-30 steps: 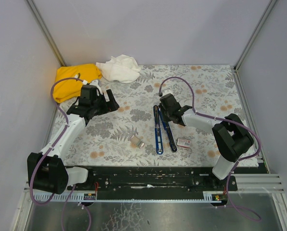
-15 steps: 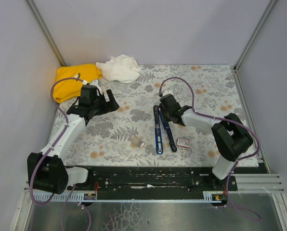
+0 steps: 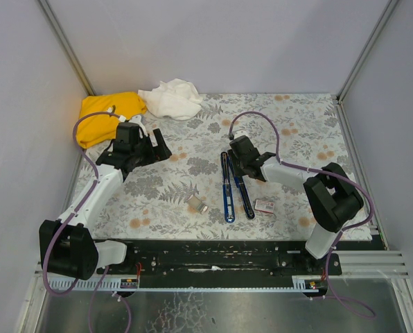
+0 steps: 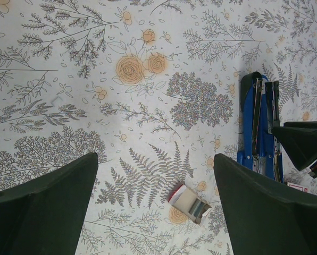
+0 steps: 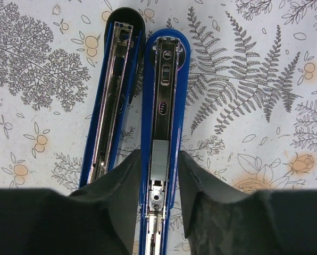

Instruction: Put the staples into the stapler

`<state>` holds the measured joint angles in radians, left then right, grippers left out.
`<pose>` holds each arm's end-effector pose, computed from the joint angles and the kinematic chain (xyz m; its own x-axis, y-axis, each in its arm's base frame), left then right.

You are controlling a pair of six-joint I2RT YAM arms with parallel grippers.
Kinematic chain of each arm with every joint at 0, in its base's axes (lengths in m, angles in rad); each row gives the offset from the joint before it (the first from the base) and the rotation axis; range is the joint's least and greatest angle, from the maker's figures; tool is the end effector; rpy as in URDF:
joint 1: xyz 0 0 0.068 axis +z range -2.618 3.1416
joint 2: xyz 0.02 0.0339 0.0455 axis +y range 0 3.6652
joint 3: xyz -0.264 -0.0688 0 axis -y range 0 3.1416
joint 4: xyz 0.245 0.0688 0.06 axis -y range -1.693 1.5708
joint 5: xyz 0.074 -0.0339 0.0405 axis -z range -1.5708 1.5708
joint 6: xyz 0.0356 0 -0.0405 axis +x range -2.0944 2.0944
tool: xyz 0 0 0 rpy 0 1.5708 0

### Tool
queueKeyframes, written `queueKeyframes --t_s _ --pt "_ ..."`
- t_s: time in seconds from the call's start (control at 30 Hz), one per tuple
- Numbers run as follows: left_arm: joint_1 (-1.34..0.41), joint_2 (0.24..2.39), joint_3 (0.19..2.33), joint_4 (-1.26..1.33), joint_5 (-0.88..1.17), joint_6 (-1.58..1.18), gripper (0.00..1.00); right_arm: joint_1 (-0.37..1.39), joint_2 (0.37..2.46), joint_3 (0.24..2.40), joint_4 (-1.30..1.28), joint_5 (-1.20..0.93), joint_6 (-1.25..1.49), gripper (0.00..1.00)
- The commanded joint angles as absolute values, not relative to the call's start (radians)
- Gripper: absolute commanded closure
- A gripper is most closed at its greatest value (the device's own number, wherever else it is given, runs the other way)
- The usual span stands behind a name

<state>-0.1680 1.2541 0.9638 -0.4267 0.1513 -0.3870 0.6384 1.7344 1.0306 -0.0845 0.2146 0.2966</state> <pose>0.2673 -0.0508 0.2800 -0.7046 -0.2589 -0.6607 0.0123 0.9265 -0.3762 0.2979 0.2116 0.1840 -0.6796 -0.1487 -0.7184 -0.2751 0.9594 0.0616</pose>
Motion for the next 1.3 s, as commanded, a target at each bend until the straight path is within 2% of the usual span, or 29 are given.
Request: queueKeyframes --t_s 0.0,0.1,0.27,0.5,0.73,1.27 --pt "-0.16 1.246 0.955 -0.396 0.167 -0.37 0.11 0.632 1.683 1.057 -0.104 0.208 0.294 0.54" --pt "-0.159 1.242 0.953 -0.393 0.167 -0.371 0.11 0.632 1.623 1.087 -0.142 0.205 0.281 0.45" --pt "-0.184 1.224 0.937 -0.385 0.162 -0.376 0.13 0.632 1.521 1.122 -0.219 0.165 0.271 0.43" --pt "-0.524 1.215 0.87 -0.37 0.009 -0.44 0.22 0.632 1.349 1.022 -0.272 0.117 0.354 0.43" --pt "-0.794 1.364 0.836 -0.357 -0.141 -0.463 0.32 0.632 1.203 0.887 -0.28 0.114 0.403 0.43" --pt "-0.905 1.54 0.878 -0.403 -0.183 -0.409 0.55 0.632 1.155 0.825 -0.242 0.094 0.443 0.44"
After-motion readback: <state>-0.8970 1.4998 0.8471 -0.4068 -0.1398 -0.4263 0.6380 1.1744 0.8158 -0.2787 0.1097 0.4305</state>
